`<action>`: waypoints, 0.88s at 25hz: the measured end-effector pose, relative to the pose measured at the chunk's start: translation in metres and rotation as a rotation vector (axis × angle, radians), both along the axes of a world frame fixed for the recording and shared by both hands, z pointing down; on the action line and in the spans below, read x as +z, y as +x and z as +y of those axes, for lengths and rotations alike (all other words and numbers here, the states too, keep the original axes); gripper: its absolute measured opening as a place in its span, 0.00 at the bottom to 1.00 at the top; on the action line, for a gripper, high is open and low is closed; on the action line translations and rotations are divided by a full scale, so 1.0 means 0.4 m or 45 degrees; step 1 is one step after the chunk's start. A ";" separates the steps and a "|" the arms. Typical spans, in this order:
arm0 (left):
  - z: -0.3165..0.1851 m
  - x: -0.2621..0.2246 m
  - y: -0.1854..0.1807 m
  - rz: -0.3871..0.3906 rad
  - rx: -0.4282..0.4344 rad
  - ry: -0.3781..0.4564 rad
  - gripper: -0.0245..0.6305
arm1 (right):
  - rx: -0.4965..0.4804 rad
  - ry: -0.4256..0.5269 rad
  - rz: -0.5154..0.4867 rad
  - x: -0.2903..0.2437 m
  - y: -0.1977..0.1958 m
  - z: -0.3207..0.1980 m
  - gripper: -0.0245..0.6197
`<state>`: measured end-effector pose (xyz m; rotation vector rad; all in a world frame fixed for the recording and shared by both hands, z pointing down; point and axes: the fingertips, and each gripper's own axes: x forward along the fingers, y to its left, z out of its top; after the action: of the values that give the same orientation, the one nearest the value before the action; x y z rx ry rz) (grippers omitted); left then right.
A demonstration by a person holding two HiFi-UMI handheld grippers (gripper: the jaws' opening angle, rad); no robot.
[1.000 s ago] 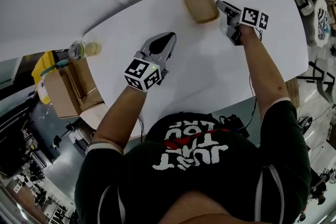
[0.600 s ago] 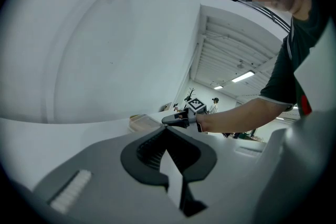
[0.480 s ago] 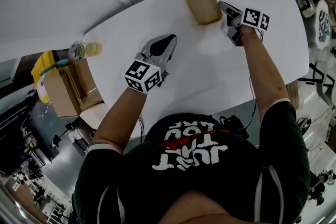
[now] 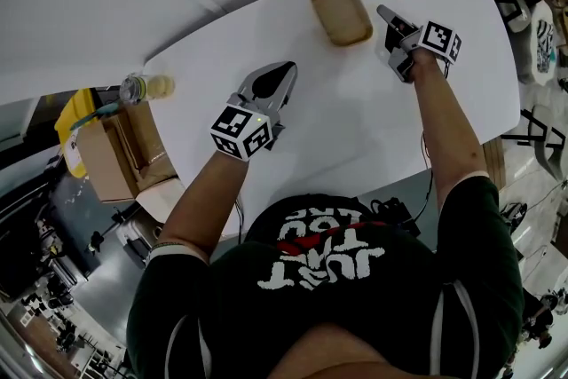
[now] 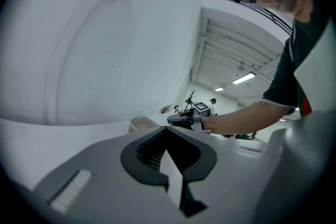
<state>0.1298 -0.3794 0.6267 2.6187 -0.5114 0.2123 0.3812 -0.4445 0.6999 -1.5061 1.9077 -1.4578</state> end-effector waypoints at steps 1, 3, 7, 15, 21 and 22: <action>-0.001 -0.006 -0.001 0.004 -0.004 0.002 0.05 | 0.018 0.017 -0.018 -0.014 0.007 0.001 0.10; -0.002 -0.021 -0.003 0.012 -0.012 0.010 0.05 | 0.048 0.053 -0.024 -0.045 0.021 0.005 0.10; -0.003 -0.065 -0.015 0.026 -0.023 0.040 0.05 | 0.084 0.106 0.057 -0.122 0.046 0.018 0.10; -0.047 -0.205 -0.062 0.061 -0.076 0.139 0.05 | 0.155 0.252 0.337 -0.352 0.087 0.036 0.10; -0.060 -0.361 -0.080 0.092 -0.105 0.260 0.05 | 0.228 0.380 0.435 -0.563 0.114 0.070 0.10; -0.062 -0.390 -0.081 0.097 -0.109 0.285 0.05 | 0.236 0.407 0.454 -0.602 0.116 0.075 0.10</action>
<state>0.0973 -0.4041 0.4706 2.8005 -0.6526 0.0287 0.4278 -0.4143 0.4592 -1.8123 2.0065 -0.7994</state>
